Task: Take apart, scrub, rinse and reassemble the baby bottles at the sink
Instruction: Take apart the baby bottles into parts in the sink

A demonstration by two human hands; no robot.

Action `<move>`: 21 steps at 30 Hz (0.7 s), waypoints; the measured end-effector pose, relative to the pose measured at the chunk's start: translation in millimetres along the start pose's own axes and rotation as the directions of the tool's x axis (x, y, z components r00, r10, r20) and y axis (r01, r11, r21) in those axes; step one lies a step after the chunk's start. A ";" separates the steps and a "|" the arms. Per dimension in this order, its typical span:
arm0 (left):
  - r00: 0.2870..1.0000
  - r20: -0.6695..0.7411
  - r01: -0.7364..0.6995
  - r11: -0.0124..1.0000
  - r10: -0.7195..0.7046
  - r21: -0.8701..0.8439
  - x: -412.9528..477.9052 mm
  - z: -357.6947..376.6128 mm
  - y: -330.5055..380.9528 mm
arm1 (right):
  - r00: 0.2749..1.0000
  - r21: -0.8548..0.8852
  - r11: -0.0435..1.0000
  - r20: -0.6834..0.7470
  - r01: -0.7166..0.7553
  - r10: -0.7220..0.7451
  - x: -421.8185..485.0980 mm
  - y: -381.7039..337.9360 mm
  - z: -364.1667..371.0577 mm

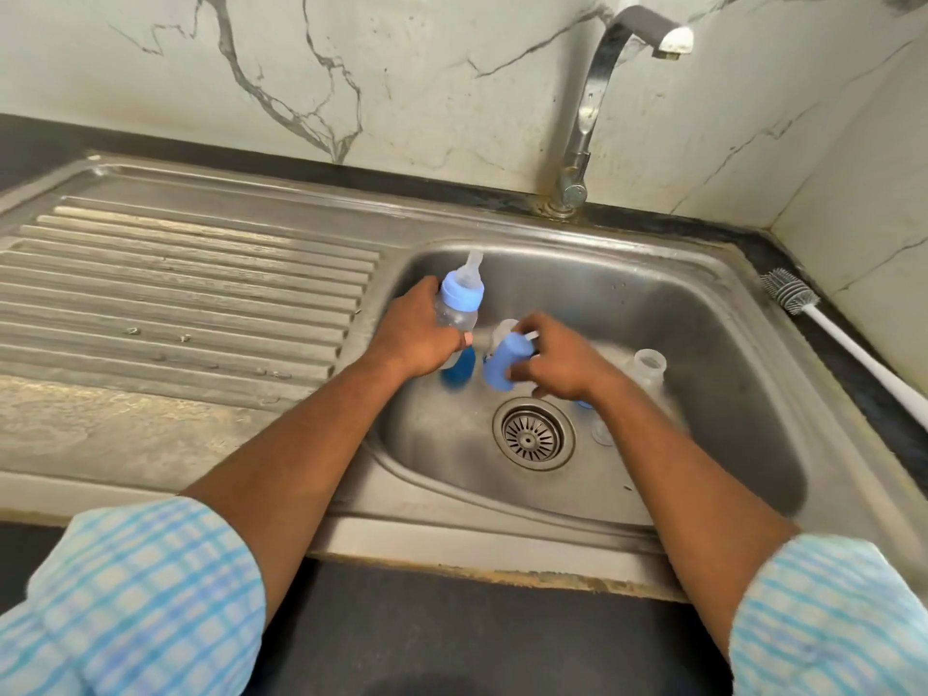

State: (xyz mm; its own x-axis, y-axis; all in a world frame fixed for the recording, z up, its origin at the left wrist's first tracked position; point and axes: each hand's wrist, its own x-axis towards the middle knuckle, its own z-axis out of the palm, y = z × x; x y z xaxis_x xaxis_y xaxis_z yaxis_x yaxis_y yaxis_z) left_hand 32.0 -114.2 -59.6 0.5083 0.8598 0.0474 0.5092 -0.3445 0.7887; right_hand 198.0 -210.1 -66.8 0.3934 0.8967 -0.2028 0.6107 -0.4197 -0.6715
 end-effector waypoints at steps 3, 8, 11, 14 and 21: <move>0.997 -0.073 0.001 1.000 -0.004 -0.031 -0.3 -0.4 3.6 | 0.989 -0.311 0.946 0.138 0.087 -0.045 14.1 -10.7 29.7; 0.993 -0.117 -0.007 0.997 -0.001 -0.072 4.2 3.1 1.2 | 0.961 -0.475 0.866 0.274 0.156 -0.023 22.8 -16.6 61.9; 0.994 -0.104 -0.027 0.999 0.022 -0.047 5.4 5.2 1.7 | 0.955 -0.459 0.872 0.295 0.170 -0.030 25.4 -13.7 69.9; 0.994 -0.096 -0.048 0.999 0.046 -0.021 4.4 6.1 2.8 | 0.945 -0.414 0.897 0.326 0.154 -0.011 27.4 -8.8 69.0; 0.996 -0.086 -0.018 0.999 0.014 -0.039 3.5 5.0 0.1 | 0.995 -0.071 0.997 -0.087 0.034 -0.040 10.8 -5.0 -13.8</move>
State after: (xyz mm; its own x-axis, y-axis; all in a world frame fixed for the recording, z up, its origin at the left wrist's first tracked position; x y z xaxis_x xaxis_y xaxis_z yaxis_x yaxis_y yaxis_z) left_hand 37.3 -113.1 -62.4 0.4537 0.8842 0.1113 0.4729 -0.3448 0.8108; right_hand 208.7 -200.3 -55.8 0.4267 0.8973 -0.1129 0.6712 -0.3978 -0.6254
